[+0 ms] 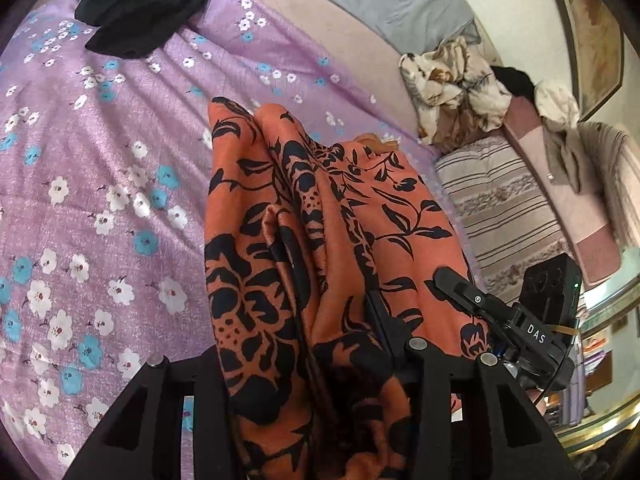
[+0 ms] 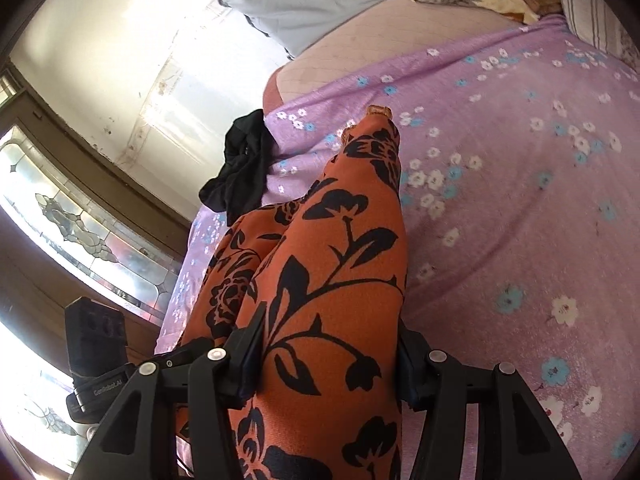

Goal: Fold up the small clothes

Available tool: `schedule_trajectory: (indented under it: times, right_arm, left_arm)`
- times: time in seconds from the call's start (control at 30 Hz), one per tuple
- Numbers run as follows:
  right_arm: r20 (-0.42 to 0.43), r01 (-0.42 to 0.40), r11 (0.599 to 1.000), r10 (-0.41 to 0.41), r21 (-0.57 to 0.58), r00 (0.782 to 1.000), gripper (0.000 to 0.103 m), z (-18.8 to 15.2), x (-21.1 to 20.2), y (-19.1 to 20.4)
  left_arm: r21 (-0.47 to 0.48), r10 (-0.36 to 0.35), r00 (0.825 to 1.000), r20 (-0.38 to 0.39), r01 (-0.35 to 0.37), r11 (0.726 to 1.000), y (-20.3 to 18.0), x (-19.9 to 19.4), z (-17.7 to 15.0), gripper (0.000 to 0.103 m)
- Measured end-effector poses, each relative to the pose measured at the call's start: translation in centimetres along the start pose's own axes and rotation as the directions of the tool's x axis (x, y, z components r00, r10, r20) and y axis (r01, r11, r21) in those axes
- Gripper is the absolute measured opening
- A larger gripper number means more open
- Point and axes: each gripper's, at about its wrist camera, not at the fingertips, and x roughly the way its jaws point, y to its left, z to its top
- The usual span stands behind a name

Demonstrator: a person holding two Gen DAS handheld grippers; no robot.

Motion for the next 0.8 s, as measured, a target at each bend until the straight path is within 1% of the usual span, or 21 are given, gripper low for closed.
schedule_trajectory:
  times: [0.2,0.27,0.4,0.53,0.8]
  right_arm:
    - [-0.06,0.027,0.999,-0.029,-0.024,0.998,0.057,-0.4,2.5,-0.4]
    - [-0.079,0.042,0.998,-0.045,-0.04,0.996,0.057,-0.5,3.2,-0.6]
    - [-0.102,0.047,0.998,-0.05,-0.033,0.994,0.057,-0.8,3.6,-1.3]
    - [-0.128,0.059,0.998,-0.063,-0.031,0.99,0.057,-1.1,3.9,-2.1]
    - [-0.142,0.078,0.996,-0.084,-0.043,0.986,0.061,-1.1,4.2,-2.3]
  left_arm:
    - [-0.009,0.089,0.996,-0.027,-0.09,0.996,0.8,1.1,-1.2,0.044]
    - [-0.002,0.109,0.994,-0.024,-0.109,0.994,0.8,1.2,-1.6,0.044]
    - [0.019,0.151,0.989,-0.008,-0.151,0.988,0.2,1.2,-2.2,0.044]
    - [0.05,0.206,0.979,0.01,-0.206,0.977,-0.6,1.4,-2.6,0.044]
    - [0.1,0.296,0.954,0.052,-0.3,0.949,-1.8,2.0,-2.6,0.046]
